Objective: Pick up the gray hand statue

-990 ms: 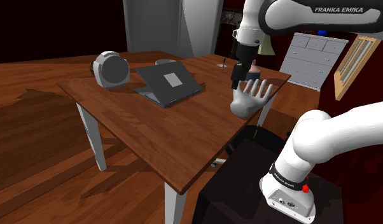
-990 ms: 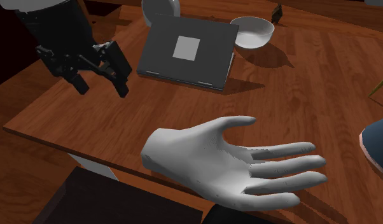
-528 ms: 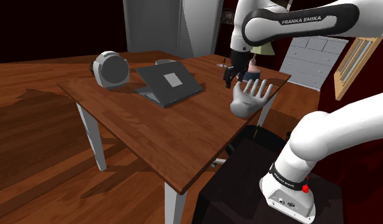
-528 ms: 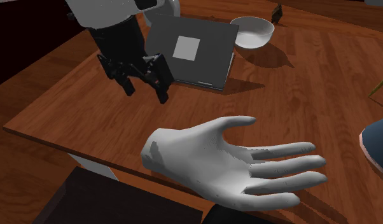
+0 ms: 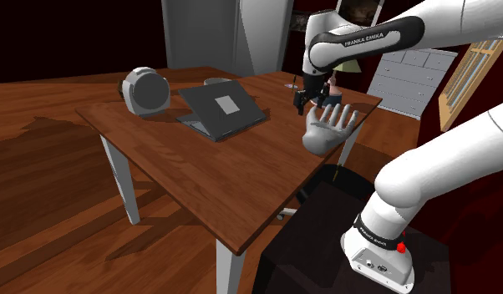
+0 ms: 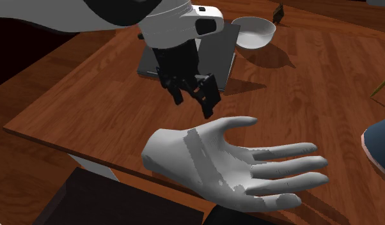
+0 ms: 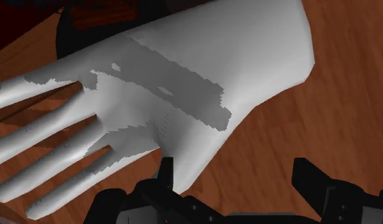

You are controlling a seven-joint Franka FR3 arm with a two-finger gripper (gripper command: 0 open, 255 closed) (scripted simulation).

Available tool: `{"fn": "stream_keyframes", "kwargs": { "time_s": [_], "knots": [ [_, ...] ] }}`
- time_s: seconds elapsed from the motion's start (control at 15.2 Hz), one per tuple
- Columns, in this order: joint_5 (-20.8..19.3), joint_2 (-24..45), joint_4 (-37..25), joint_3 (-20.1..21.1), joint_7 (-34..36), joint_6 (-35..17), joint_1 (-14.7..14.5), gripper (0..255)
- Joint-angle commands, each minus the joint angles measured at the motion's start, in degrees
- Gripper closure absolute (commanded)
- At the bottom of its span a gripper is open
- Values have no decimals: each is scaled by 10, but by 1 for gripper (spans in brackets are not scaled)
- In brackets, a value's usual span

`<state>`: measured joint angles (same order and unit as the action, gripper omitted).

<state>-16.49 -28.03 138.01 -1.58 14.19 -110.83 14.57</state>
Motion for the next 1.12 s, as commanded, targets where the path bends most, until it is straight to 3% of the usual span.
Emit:
{"fn": "stream_keyframes", "kwargs": {
  "time_s": [0.0, 0.2, 0.79, 0.86, 1.06],
  "knots": [
    [-15, 32, -13, -7, 26, -19, 20, 0],
    [-35, 64, -27, -18, 58, -38, 45, 0],
    [-46, 83, 14, -21, 76, -97, 48, 0],
    [-46, 83, 14, -21, 77, -96, 48, 255],
    [-45, 84, 14, -20, 77, -96, 48, 255]
  ]
}}
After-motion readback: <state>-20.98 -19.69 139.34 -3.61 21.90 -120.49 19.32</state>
